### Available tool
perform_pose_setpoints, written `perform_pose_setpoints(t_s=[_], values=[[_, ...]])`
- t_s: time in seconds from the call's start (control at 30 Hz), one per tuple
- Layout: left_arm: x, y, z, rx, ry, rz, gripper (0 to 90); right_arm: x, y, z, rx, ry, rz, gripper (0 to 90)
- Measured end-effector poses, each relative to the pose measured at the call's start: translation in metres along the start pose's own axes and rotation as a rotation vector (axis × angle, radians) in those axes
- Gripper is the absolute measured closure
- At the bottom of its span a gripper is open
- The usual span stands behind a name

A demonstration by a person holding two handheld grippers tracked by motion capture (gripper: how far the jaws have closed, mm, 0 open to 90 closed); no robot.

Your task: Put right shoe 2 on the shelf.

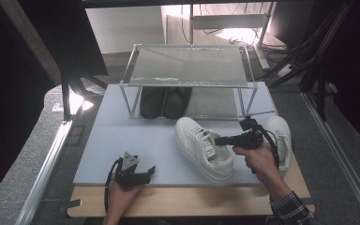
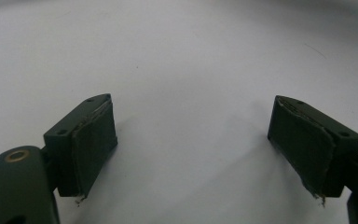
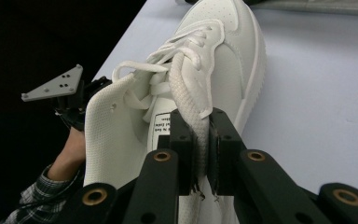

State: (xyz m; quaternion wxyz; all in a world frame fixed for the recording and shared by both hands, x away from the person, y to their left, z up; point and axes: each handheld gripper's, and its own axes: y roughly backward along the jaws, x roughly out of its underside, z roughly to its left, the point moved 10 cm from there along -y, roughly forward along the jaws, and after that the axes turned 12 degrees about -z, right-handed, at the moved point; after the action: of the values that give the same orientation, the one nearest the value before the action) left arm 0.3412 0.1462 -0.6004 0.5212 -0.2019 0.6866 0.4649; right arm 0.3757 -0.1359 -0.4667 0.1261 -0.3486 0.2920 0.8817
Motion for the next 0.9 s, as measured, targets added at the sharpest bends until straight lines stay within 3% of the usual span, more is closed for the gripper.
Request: perform_pose_setpoints(t_s=[0.9], values=[[0.000, 0.000, 0.000, -0.002, 0.002, -0.003, 14.7, -0.054, 0.007, 0.037, -0.104, -0.026, -0.064, 82.7]])
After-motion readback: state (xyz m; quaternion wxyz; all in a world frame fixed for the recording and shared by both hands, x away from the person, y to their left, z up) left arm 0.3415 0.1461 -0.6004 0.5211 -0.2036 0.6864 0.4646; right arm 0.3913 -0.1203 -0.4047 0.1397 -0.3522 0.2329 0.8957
